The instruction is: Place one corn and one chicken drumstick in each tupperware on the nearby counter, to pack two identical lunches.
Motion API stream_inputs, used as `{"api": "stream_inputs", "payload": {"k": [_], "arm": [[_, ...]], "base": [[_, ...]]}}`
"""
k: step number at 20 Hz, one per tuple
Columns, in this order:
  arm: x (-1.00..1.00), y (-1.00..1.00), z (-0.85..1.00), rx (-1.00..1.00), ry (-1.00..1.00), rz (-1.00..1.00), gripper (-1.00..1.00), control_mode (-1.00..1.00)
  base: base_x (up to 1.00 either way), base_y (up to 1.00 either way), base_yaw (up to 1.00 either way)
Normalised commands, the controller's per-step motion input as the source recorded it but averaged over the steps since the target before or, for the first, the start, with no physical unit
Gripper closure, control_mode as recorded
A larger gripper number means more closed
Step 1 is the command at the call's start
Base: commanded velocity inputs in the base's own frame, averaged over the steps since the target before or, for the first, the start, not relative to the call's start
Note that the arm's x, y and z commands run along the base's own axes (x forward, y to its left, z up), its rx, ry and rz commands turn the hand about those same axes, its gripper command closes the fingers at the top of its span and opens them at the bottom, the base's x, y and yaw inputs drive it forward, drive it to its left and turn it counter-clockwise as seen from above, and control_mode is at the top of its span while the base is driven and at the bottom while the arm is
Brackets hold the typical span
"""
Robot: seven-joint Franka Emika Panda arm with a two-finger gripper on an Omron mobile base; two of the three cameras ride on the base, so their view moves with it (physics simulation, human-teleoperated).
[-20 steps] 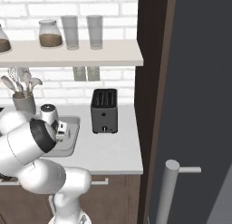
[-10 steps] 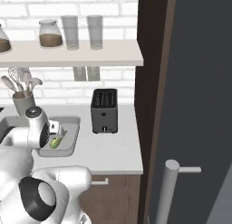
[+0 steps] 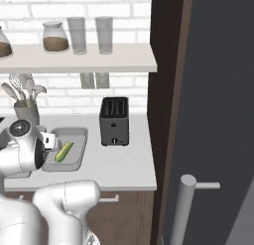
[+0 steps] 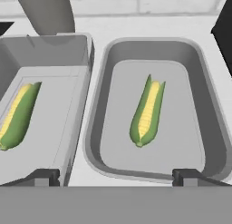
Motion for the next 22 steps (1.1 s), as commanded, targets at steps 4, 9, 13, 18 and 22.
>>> {"api": "stream_inputs", "payload": {"k": [4,9,13,18,22], "arm": [[-0.36,-0.08,0.77,0.00,0.00,-0.02,-1.00,-1.00],[-0.19,-0.18,0.59,0.00,-0.06,-0.02,-1.00,-1.00],[-0.12,-0.32,0.29,0.00,-0.06,0.00,-1.00,-1.00],[-0.06,-0.54,0.02,0.03,-0.03,0.00,-1.00,-1.00],[-0.01,-0.50,-0.08,0.03,0.00,0.00,-1.00,-1.00]], "base": [[0.00,0.00,0.00],[0.00,0.00,0.00],[0.00,0.00,0.00],[0.00,0.00,0.00],[0.00,0.00,0.00]]}}
